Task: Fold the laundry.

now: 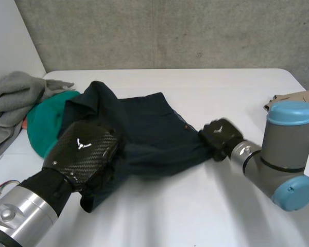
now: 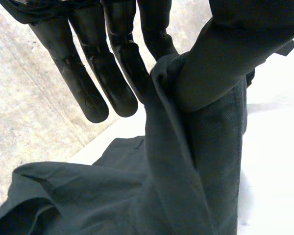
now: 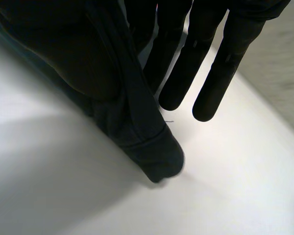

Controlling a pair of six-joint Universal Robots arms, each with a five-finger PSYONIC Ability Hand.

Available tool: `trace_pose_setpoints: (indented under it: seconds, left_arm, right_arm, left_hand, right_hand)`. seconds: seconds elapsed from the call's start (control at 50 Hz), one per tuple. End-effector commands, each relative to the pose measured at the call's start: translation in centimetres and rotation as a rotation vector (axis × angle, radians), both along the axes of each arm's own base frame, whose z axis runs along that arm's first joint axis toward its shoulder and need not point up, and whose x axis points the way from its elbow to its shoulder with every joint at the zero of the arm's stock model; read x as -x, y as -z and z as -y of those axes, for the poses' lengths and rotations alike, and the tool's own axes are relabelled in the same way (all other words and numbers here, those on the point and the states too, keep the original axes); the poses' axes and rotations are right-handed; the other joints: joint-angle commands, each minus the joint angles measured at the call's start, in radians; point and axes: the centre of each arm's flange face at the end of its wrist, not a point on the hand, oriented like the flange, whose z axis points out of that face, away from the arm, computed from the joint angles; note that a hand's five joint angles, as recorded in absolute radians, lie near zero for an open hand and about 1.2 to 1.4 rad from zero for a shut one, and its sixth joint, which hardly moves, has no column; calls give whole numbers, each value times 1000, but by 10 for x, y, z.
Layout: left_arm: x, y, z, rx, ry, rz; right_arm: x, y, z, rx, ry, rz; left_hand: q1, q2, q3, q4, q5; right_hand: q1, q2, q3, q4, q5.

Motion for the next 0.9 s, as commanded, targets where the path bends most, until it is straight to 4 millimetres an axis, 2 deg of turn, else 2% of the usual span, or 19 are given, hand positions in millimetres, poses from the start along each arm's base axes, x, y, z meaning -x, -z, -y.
trace_pose_setpoints:
  seconds: [0.02,0.06,0.08,0.16,0.22,0.28,0.36,0.42,0.44,0.46,0.5,0.52,0.6,0.66,0.74,0.78,0.82,0.84,0.9]
  left_arm:
    - [-5,-26,9,64,-24,-48]
    - [-8,-38,13,90,-39,-69]
    - [-11,-50,17,116,-46,-94]
    - [-19,-83,26,160,-71,-174]
    - [-25,-103,33,162,-82,-247]
    - [-29,-110,44,134,-98,-290]
    - [-35,-96,69,26,-131,-301]
    - [-29,-73,85,-70,-123,-272]
    - [-23,-58,92,-123,-114,-246]
    - [-20,-50,96,-149,-113,-229]
    - [-15,-34,105,-185,-115,-190]
    - [-11,-18,118,-221,-125,-156]
    - [-1,18,149,-279,-143,-72]
    - [8,26,166,-254,-147,-37]
    - [26,2,202,-97,-164,-45]
    - [33,-31,223,33,-189,-97]
    - [36,-61,236,144,-204,-151]
    - [38,-95,246,279,-213,-220]
    - [37,-142,256,481,-227,-333]
  right_arm:
    - [24,-100,-7,250,74,114]
    - [28,-125,-15,289,60,141]
    - [35,-147,-25,311,50,152]
    - [58,-202,-43,349,50,166]
    - [70,-224,-54,315,52,159]
    - [73,-229,-58,260,45,153]
    - [62,-214,-58,127,-5,123]
    - [52,-192,-49,31,-28,63]
    - [51,-186,-45,11,-28,47]
    - [48,-171,-37,-36,-27,11]
    - [45,-158,-28,-70,-23,-21]
    - [41,-146,-21,-100,-20,-52]
    - [31,-117,-2,-135,-2,-117]
    - [23,-107,12,-106,17,-139]
    - [6,-105,36,21,50,-124]
    - [-4,-121,53,165,84,-63]
    - [-10,-141,65,300,114,10]
    - [-14,-167,78,456,143,109]
    - [-14,-212,87,679,182,277]
  left_hand:
    - [268,216,207,198,218]
    - [268,216,207,198,218]
    - [268,216,207,198,218]
    - [268,216,207,198,218]
    - [268,216,207,198,218]
    - [268,216,207,198,218]
    - [268,216,207,198,218]
    - [268,216,207,198,218]
    - [268,216,207,198,218]
    - [268,216,207,198,218]
    - [268,216,207,198,218]
    - [268,216,207,198,218]
    - [268,216,207,198,218]
    - [268,216,207,198,218]
    - [268,216,207,198,218]
    - [268,216,207,198,218]
    - [268,216,207,198,218]
    - [268,216,207,198,218]
    - [268,216,207,198,218]
  right_hand:
    - [292,224,221,214,238]
    - [292,224,221,214,238]
    - [292,224,221,214,238]
    - [292,224,221,214,238]
    - [292,224,221,214,238]
    - [292,224,221,214,238]
    - [292,224,221,214,238]
    - [292,224,221,214,238]
    - [292,224,221,214,238]
    - [292,224,221,214,238]
    - [292,224,221,214,238]
    - [292,224,221,214,238]
    - [292,224,221,214,238]
    - [292,224,221,214,238]
    - [292,224,221,214,238]
    - [292,224,221,214,238]
    - [292,224,221,214,238]
    - [292,224,221,214,238]
    - [292,224,221,214,238]
